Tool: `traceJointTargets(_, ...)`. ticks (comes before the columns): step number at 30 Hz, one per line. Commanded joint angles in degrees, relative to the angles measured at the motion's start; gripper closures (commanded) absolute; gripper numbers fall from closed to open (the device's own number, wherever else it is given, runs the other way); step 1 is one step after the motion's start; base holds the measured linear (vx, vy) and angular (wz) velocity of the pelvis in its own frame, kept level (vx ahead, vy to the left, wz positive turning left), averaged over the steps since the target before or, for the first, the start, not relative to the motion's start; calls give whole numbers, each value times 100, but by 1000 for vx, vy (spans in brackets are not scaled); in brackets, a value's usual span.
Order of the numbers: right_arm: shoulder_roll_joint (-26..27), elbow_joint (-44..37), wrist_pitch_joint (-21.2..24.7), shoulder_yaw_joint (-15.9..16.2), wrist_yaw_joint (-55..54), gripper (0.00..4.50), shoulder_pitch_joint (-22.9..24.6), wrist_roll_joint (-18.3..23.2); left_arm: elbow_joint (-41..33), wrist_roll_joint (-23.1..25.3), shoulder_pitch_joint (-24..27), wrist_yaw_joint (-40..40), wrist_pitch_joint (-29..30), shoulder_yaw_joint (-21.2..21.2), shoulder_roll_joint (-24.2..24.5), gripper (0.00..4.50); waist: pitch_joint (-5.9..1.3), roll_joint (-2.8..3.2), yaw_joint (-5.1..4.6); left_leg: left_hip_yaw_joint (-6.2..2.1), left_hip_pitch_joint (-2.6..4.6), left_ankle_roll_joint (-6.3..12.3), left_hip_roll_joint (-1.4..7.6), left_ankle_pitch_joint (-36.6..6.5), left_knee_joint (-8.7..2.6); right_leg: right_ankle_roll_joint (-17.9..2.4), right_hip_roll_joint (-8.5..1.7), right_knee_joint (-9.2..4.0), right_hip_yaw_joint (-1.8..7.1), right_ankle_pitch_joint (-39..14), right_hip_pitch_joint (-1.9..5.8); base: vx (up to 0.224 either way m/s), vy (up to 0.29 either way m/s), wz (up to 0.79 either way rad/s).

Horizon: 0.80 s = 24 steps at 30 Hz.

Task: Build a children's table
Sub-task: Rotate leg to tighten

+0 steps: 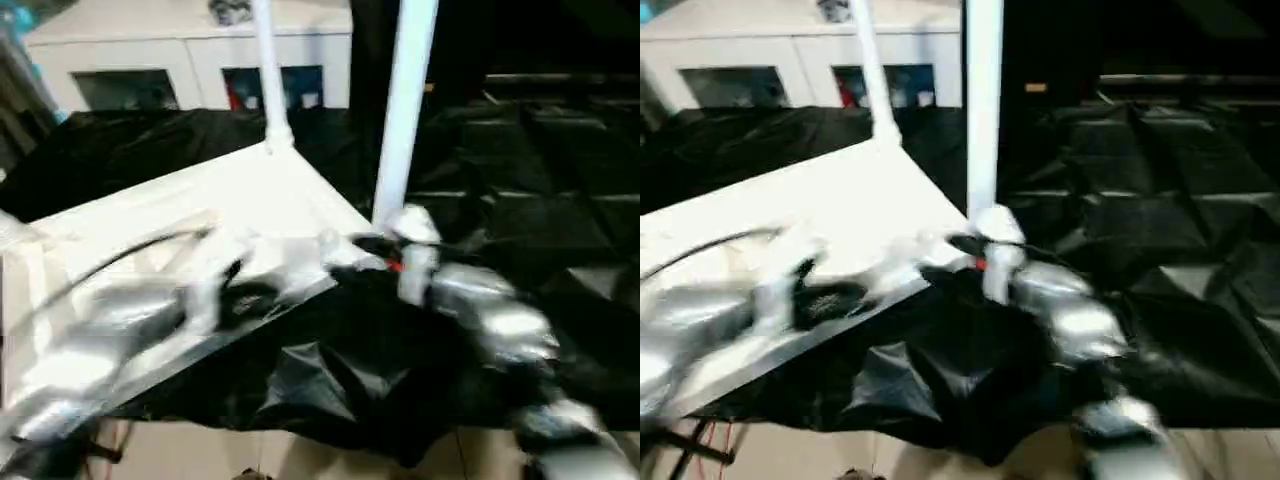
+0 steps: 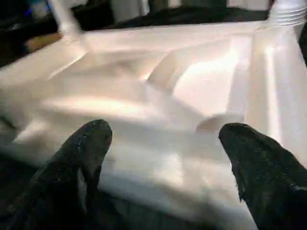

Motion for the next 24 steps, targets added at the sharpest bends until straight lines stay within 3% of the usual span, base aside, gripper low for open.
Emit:
traceJointTargets(1, 295, 383, -214, -154, -367, 38, -199, 70, -572, -169, 331, -90, 330, 156, 182, 249, -357, -7, -3, -15, 111, 256, 115, -851, -408, -1427, -206, -317, 206, -637, 256, 0, 0, 0)
traceJointTargets(4, 594, 790, -471, -245, -767, 38, -388, 41, -846, -181, 643, 31, 494, 194, 328, 219, -325, 28, 22, -2, 142, 137, 111, -1083, -433, -1390, -189, -335, 213, -727, 225, 0, 0, 0)
traceJointTargets(9, 916, 1572, -892, -600, -1737, 38, -784, 23, -1118, -135, 928, 271, 748, 189, 517, 178, -309, 11, 16, -13, 144, -96, 91, -1431, -464, -1264, -200, -348, 228, -1022, 242, 0, 0, 0)
traceJointTargets(11, 988, 1857, -1060, -722, -1982, 38, -913, 28, -1189, -103, 1071, 452, 805, 216, 509, 168, -322, 1, 7, -12, 126, -98, 78, -1309, -446, -1220, -199, -335, 233, -859, 257, 0, 0, 0)
traceJointTargets(12, 988, 1857, -1060, -722, -1982, 38, -913, 28, -1189, -103, 1071, 452, 805, 216, 509, 139, -322, 1, 7, -12, 126, -98, 78, -1309, -446, -1220, -199, -335, 233, -859, 257, 0, 0, 0)
traceJointTargets(15, 1002, 2295, -1294, -961, -2411, 38, -1103, 96, -983, 328, 1242, 916, 541, 113, 386, 130, -340, -30, 0, -8, 105, -27, 68, -1166, -416, -1233, -202, -317, 231, -665, 278, 0, 0, 0)
traceJointTargets(21, 858, 2867, -1695, -1247, -2831, 38, -1391, 111, -611, 564, 1313, 1193, 157, -54, 518, 75, -351, -2, 37, -16, 125, -32, 65, -1249, -409, -1235, -185, -303, 215, -653, 260, 0, 0, 0)
traceJointTargets(22, 850, 2902, -1721, -1270, -2854, 38, -1410, 116, -592, 584, 1314, 1205, 132, -74, 543, 52, -350, 27, 43, -16, 126, -37, 62, -1262, -407, -1238, -185, -301, 215, -635, 256, 0, 0, 0)
traceJointTargets(24, 730, 3074, -1815, -1401, -3037, 38, -1512, 144, -453, 705, 1306, 1228, -22, -155, 617, 44, -358, 17, 46, -17, 129, -30, 57, -1270, -398, -1250, -184, -298, 211, -566, 260, 0, 0, 0)
